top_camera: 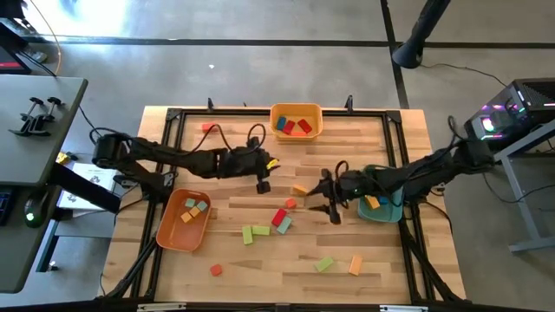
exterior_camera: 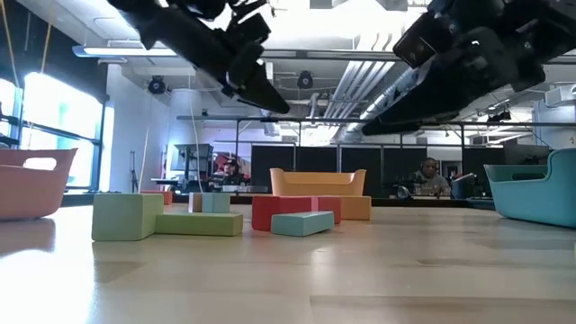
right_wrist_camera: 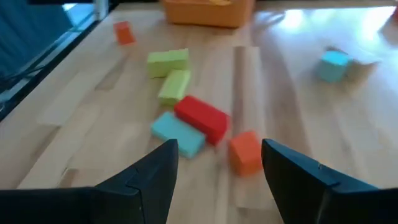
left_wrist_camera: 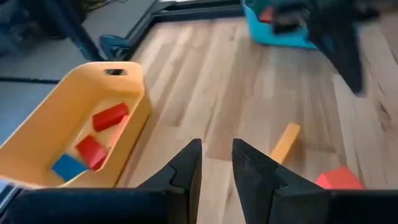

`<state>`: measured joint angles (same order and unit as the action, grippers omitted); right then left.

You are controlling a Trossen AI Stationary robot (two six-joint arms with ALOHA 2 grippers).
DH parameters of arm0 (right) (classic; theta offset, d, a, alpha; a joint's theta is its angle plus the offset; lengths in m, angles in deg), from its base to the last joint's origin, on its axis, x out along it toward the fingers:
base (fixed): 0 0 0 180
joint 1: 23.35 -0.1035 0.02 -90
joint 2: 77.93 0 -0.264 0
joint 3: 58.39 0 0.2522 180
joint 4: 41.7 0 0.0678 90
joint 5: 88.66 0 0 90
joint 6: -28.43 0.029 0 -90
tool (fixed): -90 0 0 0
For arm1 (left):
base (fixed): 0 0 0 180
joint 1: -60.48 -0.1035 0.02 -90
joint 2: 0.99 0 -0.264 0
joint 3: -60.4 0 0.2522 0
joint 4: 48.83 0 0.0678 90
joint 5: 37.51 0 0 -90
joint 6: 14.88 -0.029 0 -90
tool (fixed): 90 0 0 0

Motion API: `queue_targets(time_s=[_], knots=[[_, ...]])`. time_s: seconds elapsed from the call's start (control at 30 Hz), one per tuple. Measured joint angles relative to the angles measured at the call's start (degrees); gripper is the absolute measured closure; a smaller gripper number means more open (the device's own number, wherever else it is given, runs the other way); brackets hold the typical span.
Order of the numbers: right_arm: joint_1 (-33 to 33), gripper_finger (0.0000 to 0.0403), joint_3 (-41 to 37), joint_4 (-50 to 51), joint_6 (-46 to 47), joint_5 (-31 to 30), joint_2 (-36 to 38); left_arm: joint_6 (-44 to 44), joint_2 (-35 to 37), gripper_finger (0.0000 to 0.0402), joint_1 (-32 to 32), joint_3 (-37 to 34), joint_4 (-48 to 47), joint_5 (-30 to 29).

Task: Sort blocks by size
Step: Put the red thick rectangular block into the blue bin

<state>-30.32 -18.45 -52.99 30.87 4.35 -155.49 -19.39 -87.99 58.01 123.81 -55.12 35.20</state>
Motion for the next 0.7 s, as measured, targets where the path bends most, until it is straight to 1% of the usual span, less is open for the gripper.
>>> queue_targets(time_s=[0.1,0.17,0.23,0.3,0.33,0.4,0.47,0.53,0.6,0.63,0.7], knots=[[-2.6,0.0176,0.0,-4.9,-2.7,0.6,-3.3,1.7,1.0,0.0328,2.1,-0.8,-3.2,-0.2],[-3.9,0.0176,1.2,-7.4,-4.5,0.7,-5.2,1.9,1.0,0.0328,3.8,-1.3,-3.6,-0.1],[-3.9,0.0176,4.5,-7.0,-5.0,1.0,-7.1,1.4,1.0,0.0328,5.5,-1.5,-3.6,-0.7],[-2.7,0.0176,9.0,-4.7,-5.7,2.5,-9.7,0.9,1.0,0.0328,6.9,-1.5,-4.7,-3.4],[-2.0,0.0176,11.4,-2.8,-6.5,3.9,-11.5,0.8,1.0,0.0328,7.5,-1.5,-6.2,-6.1],[-0.9,0.0176,16.8,1.8,-9.6,6.3,-15.7,1.5,1.9,0.0328,8.9,-1.6,-10.4,-14.2],[0.0,0.0176,22.2,8.3,-14.2,8.4,-19.8,2.8,3.3,0.0328,10.2,-1.5,-14.4,-23.0],[0.9,0.0176,27.4,14.9,-18.1,10.5,-23.4,4.8,4.9,0.0328,11.6,-1.5,-19.8,-29.6],[2.0,0.0176,32.0,20.3,-20.4,13.6,-26.2,7.4,6.6,0.0328,12.8,-1.5,-23.5,-33.2],[2.6,0.0176,34.0,22.4,-21.1,14.8,-27.5,8.6,7.6,0.0328,13.3,-1.5,-25.2,-34.1],[3.7,0.0176,37.0,26.2,-23.3,15.1,-30.0,10.9,9.1,0.0328,14.2,-1.5,-27.8,-34.5]])
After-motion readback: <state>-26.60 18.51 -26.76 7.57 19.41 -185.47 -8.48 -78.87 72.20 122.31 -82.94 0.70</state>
